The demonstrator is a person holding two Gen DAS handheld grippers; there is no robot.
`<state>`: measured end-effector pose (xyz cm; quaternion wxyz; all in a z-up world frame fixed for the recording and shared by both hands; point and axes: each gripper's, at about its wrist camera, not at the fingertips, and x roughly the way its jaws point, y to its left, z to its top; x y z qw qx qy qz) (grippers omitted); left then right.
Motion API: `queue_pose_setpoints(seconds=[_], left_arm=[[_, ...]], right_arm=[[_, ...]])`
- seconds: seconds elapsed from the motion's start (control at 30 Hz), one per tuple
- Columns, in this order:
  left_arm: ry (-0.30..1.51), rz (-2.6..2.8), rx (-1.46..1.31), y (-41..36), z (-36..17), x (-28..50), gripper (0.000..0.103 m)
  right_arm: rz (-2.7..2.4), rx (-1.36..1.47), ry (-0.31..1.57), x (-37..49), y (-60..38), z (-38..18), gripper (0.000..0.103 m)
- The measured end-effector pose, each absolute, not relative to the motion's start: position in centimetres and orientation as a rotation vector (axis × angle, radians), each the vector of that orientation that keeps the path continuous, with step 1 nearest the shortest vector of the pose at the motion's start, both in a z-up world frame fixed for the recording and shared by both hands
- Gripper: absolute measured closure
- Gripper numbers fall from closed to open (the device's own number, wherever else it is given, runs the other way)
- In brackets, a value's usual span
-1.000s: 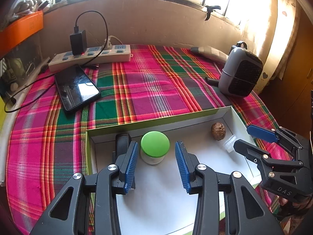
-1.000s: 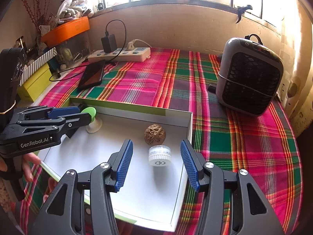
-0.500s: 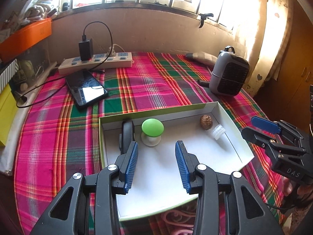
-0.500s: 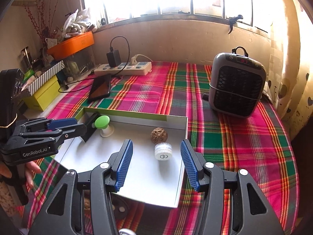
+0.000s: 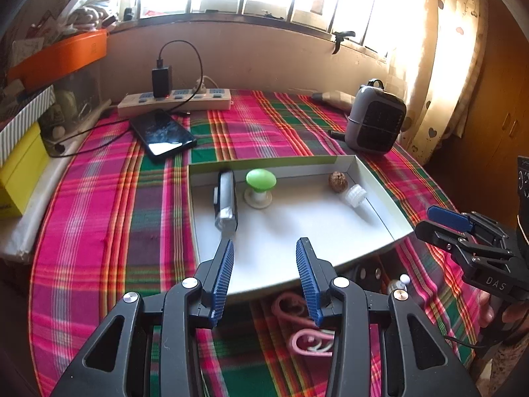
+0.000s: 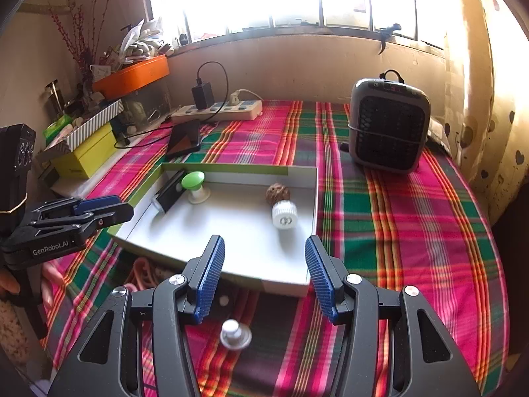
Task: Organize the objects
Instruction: 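Withdraw both tools back toward the remaining objects, then grasp the pink clip with the left tool while the right tool grasps the white knob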
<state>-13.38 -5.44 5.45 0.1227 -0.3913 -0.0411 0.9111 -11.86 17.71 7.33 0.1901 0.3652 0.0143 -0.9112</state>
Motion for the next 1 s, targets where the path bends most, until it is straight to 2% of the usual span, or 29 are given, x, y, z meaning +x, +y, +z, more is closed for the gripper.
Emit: queue_pose_setpoints(seconds=[0.43,0.67,1.0], left_arm=[[-0.144,2.543,-1.177,-5.4,2.4,-9.2,0.065],[-0.118,2.472,-1.191,-3.9,1.2,-8.7,0.065],[-0.184,2.406,-1.209,-3.3,0.6,-8.2,0.065]], right_arm=[[-2.515,1.104,0.079,-8.6,17.8,3.8,0.051],[-2.497,1.146,0.057,-8.7,17.5,2.6,0.051],[-2.481,1.185,0.119,-9.6,16.6,1.7,0.051]])
